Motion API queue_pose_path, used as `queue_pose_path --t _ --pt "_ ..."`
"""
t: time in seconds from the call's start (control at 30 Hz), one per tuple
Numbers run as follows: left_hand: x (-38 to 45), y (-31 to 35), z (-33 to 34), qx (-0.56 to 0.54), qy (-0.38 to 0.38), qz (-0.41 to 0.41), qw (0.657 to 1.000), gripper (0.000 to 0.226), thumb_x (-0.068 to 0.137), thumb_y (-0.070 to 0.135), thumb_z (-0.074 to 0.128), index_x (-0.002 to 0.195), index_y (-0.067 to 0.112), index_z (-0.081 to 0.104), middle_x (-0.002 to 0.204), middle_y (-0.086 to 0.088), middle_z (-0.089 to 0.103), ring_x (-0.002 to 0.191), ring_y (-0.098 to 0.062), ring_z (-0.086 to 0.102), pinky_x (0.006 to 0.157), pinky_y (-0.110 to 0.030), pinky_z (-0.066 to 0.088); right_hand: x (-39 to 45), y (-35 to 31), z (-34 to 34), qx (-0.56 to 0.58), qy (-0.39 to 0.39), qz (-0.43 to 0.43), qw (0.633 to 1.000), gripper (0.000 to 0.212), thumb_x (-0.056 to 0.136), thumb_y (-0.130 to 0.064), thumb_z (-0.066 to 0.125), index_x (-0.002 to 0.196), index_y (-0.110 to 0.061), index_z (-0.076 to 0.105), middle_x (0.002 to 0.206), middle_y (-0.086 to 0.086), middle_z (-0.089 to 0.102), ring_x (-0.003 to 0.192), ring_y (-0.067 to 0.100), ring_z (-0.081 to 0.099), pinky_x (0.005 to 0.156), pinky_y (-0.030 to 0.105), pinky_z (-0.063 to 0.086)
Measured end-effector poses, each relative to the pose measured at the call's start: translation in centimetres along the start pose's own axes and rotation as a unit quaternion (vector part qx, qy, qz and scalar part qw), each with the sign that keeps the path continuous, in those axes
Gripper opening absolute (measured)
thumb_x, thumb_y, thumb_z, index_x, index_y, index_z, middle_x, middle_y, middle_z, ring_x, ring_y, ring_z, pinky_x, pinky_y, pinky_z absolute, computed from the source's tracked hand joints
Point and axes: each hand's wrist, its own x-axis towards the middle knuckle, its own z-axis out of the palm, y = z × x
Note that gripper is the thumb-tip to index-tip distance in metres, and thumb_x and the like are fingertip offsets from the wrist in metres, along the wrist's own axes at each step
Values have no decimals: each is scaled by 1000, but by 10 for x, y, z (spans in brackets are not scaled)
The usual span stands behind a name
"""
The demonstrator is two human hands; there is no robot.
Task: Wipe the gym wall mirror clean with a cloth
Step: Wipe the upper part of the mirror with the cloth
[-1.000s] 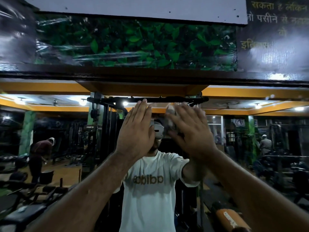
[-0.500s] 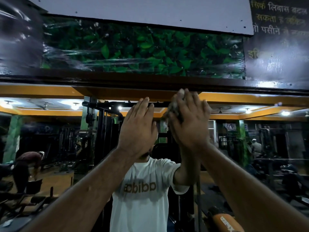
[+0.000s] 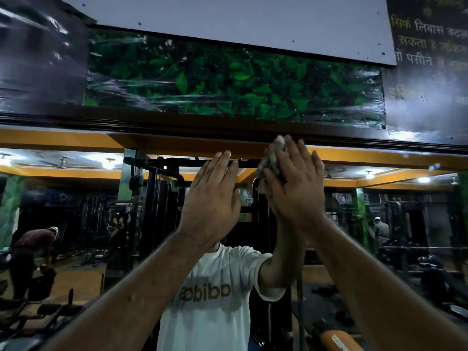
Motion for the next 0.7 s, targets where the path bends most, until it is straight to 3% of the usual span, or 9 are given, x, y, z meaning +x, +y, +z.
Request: queue_pose_path --t 0.07,0.17,0.23,0.37,0.4,0.5,0.53,0.67,0.7 --pt "-4 -8 -3 11 9 -6 1000 59 99 33 41 150 3 43 161 -17 34 151 -28 27 124 -37 14 3 -23 7 11 -2 52 999 59 105 -52 42 158 -26 42 170 4 30 160 28 19 129 51 9" --pt "-10 -19 -4 20 2 -12 1000 57 100 32 45 150 3 42 162 -17 32 152 -29 26 124 -36 11 -7 -37 8 12 -52 -98 994 62 105 -56 37 159 -24 42 170 5 30 160 27 20 128 53 12" --pt "-15 -24 -5 16 2 -12 1000 57 101 31 43 150 3 42 162 -17 32 151 -29 27 124 -38 12 -8 -24 4 11 -48 -125 991 65 105 -59 35 157 -23 45 169 5 32 159 27 23 127 56 16" --pt "-24 -33 -7 14 2 2 1000 63 98 36 28 149 3 43 161 -17 33 151 -28 27 124 -40 16 -3 -41 9 8 13 83 996 63 104 -56 37 158 -23 44 168 5 34 158 29 23 128 50 11" --pt "-25 -36 -7 14 0 7 1000 63 98 36 28 150 3 43 161 -16 32 152 -27 26 124 -39 14 -7 -52 10 4 4 65 998 63 104 -54 38 158 -23 44 168 6 34 158 29 23 128 50 11" --pt "-26 -40 -7 6 -5 21 1000 64 98 36 29 151 2 41 162 -17 31 152 -26 24 125 -39 13 -31 -54 7 -7 -43 -109 993 62 104 -54 40 158 -22 45 169 6 33 159 27 24 128 52 14" --pt "-28 -40 -7 6 -6 24 1000 64 97 36 30 150 2 41 161 -17 32 152 -27 25 125 -39 14 -36 -45 5 -9 -43 -121 992 63 104 -55 39 158 -22 45 169 6 33 158 27 24 128 52 14" --pt "-40 -37 -5 6 8 25 1000 61 96 31 37 148 -1 44 159 -20 35 151 -30 29 124 -44 23 -40 -56 10 -5 32 127 991 64 104 -55 38 159 -21 40 169 7 33 159 28 22 128 56 15" --pt "-42 -37 -4 7 5 21 1000 61 97 31 38 148 -1 43 159 -20 34 151 -30 28 124 -45 24 -43 -68 12 -3 28 129 991 64 105 -54 37 160 -21 38 170 7 31 159 27 19 128 54 12"
